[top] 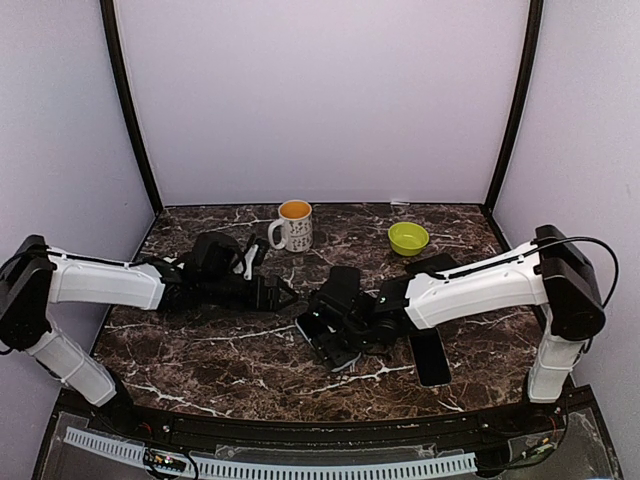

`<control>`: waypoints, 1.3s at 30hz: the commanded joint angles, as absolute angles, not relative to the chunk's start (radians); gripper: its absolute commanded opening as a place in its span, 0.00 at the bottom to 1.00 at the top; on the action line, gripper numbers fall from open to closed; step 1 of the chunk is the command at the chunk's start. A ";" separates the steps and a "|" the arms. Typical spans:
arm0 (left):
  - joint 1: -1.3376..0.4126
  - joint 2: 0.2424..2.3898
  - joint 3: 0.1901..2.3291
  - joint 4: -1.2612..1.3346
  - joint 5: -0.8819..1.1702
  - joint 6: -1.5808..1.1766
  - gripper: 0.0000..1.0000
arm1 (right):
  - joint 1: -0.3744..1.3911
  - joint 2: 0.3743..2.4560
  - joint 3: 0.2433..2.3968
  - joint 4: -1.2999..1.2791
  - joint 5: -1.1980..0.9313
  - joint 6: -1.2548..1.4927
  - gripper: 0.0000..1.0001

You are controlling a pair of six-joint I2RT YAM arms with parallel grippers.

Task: Put the phone into the phone case
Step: Pick up the phone with the phone case at the center of the board, then pass from the right arm to the left

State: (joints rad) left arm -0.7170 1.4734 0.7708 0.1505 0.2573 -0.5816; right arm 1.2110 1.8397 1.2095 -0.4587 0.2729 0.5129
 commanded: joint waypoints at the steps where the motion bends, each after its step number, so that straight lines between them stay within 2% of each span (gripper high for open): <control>1: -0.762 1.522 0.737 0.355 0.334 -0.758 0.90 | 1.210 1.760 1.184 -0.371 0.341 0.513 0.21; 8: -0.762 1.615 0.682 0.618 0.430 -0.912 0.92 | 1.212 1.717 1.165 -0.320 0.383 0.517 0.20; 11: -0.763 1.657 0.687 0.655 0.457 -0.967 0.92 | 1.211 1.699 1.168 -0.301 0.394 0.511 0.20; 13: -0.762 1.681 0.676 0.734 0.481 -1.000 0.90 | 1.211 1.683 1.166 -0.283 0.397 0.509 0.20; 17: -0.763 1.689 0.665 0.830 0.509 -1.022 0.79 | 1.211 1.652 1.141 -0.230 0.399 0.498 0.20; 23: -0.768 1.671 0.656 0.916 0.539 -1.020 0.53 | 1.212 1.658 1.153 -0.227 0.387 0.478 0.20; 26: -0.771 1.659 0.646 0.932 0.535 -1.009 0.45 | 1.210 1.653 1.148 -0.217 0.382 0.475 0.20; 29: -0.772 1.648 0.645 0.932 0.540 -0.994 0.34 | 1.211 1.644 1.146 -0.210 0.382 0.472 0.20; 36: -0.780 1.636 0.665 0.894 0.550 -0.966 0.19 | 1.210 1.628 1.140 -0.202 0.392 0.469 0.21; 39: -0.784 1.630 0.667 0.893 0.551 -0.957 0.07 | 1.211 1.627 1.139 -0.207 0.390 0.467 0.24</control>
State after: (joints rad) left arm -0.7677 1.6684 0.6540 0.8871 0.5323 -0.9829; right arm 1.2098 1.6703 1.1355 -0.2863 0.3603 0.4812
